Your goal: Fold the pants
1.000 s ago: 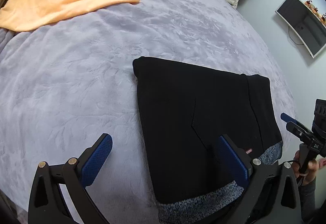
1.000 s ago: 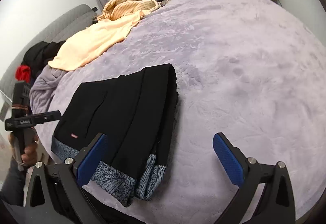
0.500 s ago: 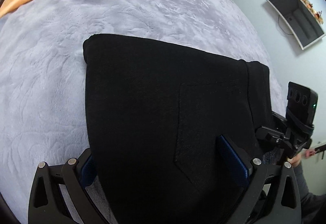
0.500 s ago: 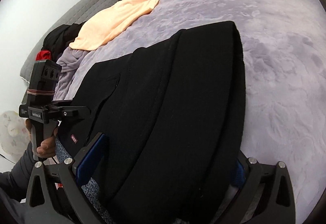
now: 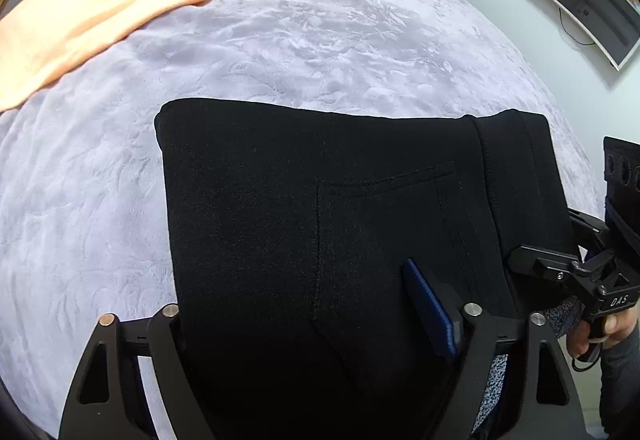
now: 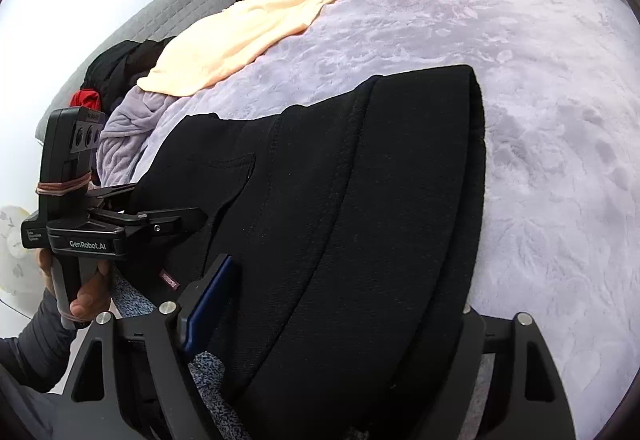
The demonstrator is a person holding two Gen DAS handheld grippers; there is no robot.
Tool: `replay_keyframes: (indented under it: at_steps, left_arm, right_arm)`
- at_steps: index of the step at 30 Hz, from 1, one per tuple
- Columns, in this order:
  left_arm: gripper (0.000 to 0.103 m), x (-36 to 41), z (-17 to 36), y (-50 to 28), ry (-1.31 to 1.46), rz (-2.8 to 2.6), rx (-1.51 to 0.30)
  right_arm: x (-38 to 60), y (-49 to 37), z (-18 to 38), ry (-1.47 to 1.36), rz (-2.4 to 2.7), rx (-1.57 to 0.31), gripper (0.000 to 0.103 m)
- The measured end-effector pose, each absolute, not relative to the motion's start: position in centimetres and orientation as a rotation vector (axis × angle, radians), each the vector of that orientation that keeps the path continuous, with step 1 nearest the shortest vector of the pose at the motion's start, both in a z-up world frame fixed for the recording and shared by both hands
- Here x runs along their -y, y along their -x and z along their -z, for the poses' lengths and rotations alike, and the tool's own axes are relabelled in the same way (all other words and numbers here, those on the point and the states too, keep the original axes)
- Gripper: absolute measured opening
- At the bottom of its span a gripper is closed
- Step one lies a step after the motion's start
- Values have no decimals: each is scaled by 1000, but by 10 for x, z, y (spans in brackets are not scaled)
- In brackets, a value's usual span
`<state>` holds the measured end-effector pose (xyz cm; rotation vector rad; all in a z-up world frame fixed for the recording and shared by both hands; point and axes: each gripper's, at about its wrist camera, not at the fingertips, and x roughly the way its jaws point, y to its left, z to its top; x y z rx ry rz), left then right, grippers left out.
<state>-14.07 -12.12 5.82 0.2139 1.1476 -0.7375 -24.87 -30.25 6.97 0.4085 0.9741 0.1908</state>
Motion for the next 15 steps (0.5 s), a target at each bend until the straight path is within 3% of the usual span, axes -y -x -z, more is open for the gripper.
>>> replay_keyframes:
  at_steps: [4,6,15]
  left_arm:
    - [81,129,-70,151,-241,716,-1123]
    - [74,134,-75,154,-250,708,-1112]
    - [67,154,-102,161,-221,785,-1090]
  right_arm:
    - [299,252,-83,-401,-194,-957,78]
    - [298,253,-88,-397,-195,-948,78]
    - [327,269,-127,-359,-120,-855,78]
